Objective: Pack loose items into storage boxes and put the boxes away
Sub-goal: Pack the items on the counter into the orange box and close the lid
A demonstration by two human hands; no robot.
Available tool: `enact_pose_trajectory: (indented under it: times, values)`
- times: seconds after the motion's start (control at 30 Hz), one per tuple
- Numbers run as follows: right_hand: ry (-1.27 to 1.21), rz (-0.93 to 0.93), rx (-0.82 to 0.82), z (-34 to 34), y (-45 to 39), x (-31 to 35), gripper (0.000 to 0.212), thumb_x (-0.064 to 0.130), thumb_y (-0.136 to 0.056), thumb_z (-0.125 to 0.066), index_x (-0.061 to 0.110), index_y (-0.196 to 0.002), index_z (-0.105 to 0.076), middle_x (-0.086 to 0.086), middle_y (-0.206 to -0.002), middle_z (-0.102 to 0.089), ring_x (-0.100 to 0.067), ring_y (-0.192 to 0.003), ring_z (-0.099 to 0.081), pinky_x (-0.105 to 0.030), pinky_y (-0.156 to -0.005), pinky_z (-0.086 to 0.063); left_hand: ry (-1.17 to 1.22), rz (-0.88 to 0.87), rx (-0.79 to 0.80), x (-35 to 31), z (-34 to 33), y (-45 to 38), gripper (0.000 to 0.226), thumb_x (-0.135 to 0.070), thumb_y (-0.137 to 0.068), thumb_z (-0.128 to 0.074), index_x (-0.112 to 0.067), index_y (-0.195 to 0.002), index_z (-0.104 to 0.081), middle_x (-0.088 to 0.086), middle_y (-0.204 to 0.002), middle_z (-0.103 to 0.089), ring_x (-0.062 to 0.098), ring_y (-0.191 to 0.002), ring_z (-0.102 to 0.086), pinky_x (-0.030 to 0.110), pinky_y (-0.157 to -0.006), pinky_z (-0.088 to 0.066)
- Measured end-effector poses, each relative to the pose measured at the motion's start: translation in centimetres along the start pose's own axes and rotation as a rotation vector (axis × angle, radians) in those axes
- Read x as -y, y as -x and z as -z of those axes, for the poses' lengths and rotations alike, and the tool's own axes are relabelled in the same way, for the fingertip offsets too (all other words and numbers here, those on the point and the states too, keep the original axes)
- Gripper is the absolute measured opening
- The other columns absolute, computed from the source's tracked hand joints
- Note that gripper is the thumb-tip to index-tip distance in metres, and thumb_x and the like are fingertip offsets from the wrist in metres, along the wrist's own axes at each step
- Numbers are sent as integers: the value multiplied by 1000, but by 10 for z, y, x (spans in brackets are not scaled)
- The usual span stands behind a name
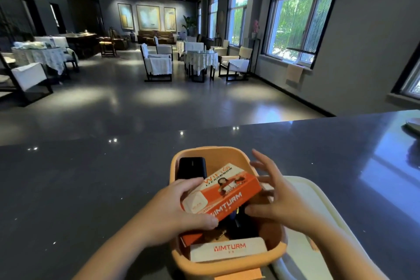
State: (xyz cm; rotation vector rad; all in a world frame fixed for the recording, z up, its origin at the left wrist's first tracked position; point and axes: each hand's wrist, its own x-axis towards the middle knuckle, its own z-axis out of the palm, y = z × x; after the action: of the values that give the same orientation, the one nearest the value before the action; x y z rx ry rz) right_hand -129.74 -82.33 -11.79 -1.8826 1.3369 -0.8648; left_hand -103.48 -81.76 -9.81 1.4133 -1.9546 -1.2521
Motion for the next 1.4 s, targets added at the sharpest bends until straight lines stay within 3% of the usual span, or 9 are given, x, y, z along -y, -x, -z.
enact_pose_trajectory:
  times: [0.07,0.2,0.3,0.4,0.63,0.77,0.97,1.17,1.4]
  values:
    - [33,75,39,4,8,8,110,23,-62,-89,57,-140,-19,33,-138,-33,16,-125,-35,-3,-92,-38,-10,17,60,0,1,-3,102,-65,-44,-77,-40,-136,-39,-23,-120,-49,1,-106,-56,25,-91,-52]
    - [185,233,103,-4,13,25,69,44,-58,-89,49,-120,-57,32,-136,-40,4,-130,-39,-22,-101,-42,-79,25,162,-8,-3,-8,82,-59,-53,-79,-42,-128,-47,-22,-115,-55,-2,-102,-58,22,-90,-52]
    - [294,333,95,-5,12,33,48,45,-60,-88,40,-103,-70,26,-110,-62,3,-108,-58,-13,-88,-45,-77,15,248,-14,-7,-10,76,-64,-54,-74,-43,-124,-53,-19,-114,-60,-1,-101,-60,25,-92,-51]
    - [383,300,63,2,10,35,37,45,-59,-88,37,-91,-72,27,-93,-66,10,-93,-60,-5,-75,-43,-80,-8,269,-13,-12,-13,70,-72,-59,-67,-40,-120,-59,-15,-114,-63,1,-104,-60,30,-95,-50]
    - [541,53,287,-14,0,13,48,66,-69,-70,35,-105,-65,19,-98,-66,4,-90,-57,-9,-70,-43,-181,-36,-6,4,-19,-9,15,-41,-85,-63,-40,-100,-67,-22,-102,-64,-3,-97,-61,27,-87,-54]
    - [443,-32,458,-25,-4,4,41,65,-80,-58,38,-110,-62,17,-109,-64,1,-97,-60,-22,-86,-52,-158,-29,-155,14,-23,0,12,-31,-87,-64,-41,-93,-66,-20,-92,-66,-10,-88,-60,16,-77,-53]
    - [406,-44,516,-34,-8,-3,30,46,-92,-56,31,-116,-63,16,-116,-64,2,-104,-60,-21,-90,-52,-102,-76,-432,23,-30,5,21,-22,-86,-66,-42,-91,-64,-24,-90,-63,-19,-87,-53,5,-66,-46]
    - [407,-69,517,-38,-9,-4,28,45,-93,-55,30,-115,-64,13,-114,-65,0,-103,-61,-22,-89,-52,-17,-100,-551,35,-40,6,20,-19,-85,-67,-39,-90,-67,-23,-94,-62,-15,-93,-52,9,-73,-45]
    - [382,52,219,-55,-25,34,22,42,-93,-56,38,-113,-62,18,-104,-66,6,-93,-61,-20,-84,-53,44,-94,-666,53,-19,20,19,-18,-83,-69,-36,-88,-68,-22,-92,-62,-2,-87,-59,21,-75,-50]
